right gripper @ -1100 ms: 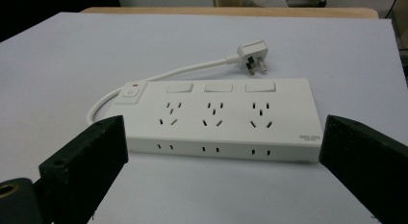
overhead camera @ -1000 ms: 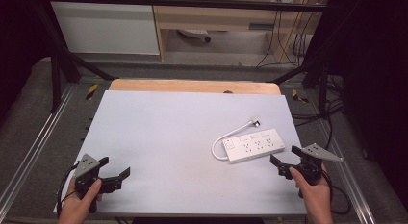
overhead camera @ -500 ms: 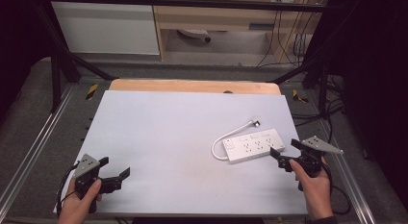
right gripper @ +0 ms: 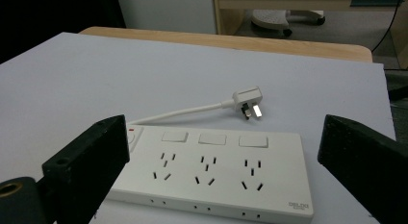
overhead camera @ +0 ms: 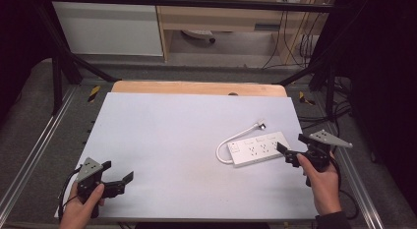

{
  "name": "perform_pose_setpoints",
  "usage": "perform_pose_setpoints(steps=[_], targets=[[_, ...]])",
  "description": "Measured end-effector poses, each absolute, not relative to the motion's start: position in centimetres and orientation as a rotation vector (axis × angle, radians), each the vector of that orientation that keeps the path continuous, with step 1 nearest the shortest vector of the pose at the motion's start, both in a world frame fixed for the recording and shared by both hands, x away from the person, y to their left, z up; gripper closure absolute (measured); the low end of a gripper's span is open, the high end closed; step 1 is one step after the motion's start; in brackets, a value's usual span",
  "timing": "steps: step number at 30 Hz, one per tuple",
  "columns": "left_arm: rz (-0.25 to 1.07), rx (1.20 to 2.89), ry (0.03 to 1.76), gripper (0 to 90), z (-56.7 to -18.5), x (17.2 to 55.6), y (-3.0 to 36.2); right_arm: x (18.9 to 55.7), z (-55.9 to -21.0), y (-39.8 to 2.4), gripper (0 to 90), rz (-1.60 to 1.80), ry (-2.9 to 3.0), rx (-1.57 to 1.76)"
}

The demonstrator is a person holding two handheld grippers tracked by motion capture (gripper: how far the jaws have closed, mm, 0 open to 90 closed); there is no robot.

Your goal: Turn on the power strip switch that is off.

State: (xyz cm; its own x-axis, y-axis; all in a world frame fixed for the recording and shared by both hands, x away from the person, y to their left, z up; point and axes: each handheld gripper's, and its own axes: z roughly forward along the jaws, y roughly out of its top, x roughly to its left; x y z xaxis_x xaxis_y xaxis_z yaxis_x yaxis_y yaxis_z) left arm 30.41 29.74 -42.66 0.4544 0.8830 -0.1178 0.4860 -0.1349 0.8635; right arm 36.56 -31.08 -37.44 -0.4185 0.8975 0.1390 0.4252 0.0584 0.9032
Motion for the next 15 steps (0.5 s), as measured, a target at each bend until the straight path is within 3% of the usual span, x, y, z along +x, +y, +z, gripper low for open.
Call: perform_pose_setpoints(steps=[15], targets=[[0.539,1.787,1.176,6.2,-42.8,30.5,29.7,38.2,-36.5,-31.5,4.9,1.338,1.871,1.327]])
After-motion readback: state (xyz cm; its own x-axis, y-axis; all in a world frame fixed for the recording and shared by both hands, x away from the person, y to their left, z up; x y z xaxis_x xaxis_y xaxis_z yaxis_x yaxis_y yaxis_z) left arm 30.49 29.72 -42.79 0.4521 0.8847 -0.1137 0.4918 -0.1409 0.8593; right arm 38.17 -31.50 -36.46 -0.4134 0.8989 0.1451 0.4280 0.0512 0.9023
